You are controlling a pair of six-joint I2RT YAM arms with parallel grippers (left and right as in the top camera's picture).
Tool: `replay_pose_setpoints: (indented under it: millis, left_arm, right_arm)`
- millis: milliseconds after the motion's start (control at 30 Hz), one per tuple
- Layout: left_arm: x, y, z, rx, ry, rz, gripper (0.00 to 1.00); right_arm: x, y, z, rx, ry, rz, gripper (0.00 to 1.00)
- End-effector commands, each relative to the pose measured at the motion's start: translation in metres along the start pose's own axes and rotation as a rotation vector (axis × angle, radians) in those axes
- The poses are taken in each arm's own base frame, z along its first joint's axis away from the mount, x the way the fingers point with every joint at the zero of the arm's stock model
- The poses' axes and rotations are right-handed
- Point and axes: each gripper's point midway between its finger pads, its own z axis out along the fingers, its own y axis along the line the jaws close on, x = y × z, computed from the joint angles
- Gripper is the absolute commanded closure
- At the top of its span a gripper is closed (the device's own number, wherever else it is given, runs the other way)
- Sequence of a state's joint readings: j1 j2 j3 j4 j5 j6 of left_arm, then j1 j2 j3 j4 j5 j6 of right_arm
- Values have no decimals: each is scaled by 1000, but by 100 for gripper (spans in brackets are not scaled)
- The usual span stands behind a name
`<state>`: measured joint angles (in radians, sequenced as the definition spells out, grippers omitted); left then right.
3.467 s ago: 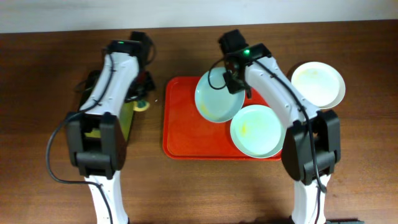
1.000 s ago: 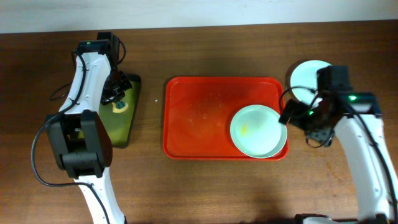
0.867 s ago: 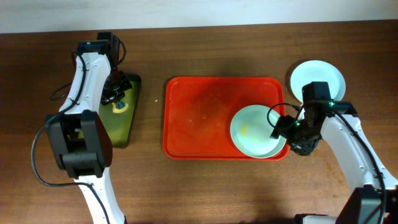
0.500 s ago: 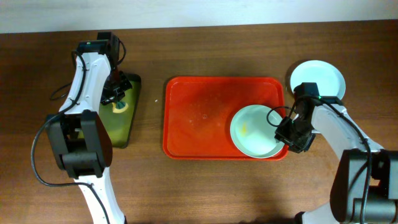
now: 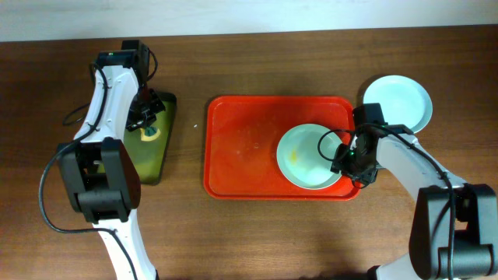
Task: Clean dirty plates on tray and stack at the side
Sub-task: 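Move the right gripper back and grip the pale green plate rim, then scrub the pale green plate with the sponge held by the left gripper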
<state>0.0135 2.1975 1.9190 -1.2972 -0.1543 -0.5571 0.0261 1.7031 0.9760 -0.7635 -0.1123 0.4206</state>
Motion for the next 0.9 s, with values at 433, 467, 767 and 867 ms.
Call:
replay_pose_setpoints:
  millis: [433,467,767,867]
  left_arm:
    - [-2,3,-12,10,-28,7,100]
    - [-2,3,-12,10,-28,7,100]
    - [6,-17,-15,44,-29,79,100]
    - [19,-51,-20,99,-47,196,100]
  right_arm:
    - [-32,42,24,-135,-103,-144,59]
    - [-28,58,24,-170,-109,-186,62]
    - [-35,85,29,-56,-248,-283,63]
    - [-31,85,40,-63,-218,-284,63]
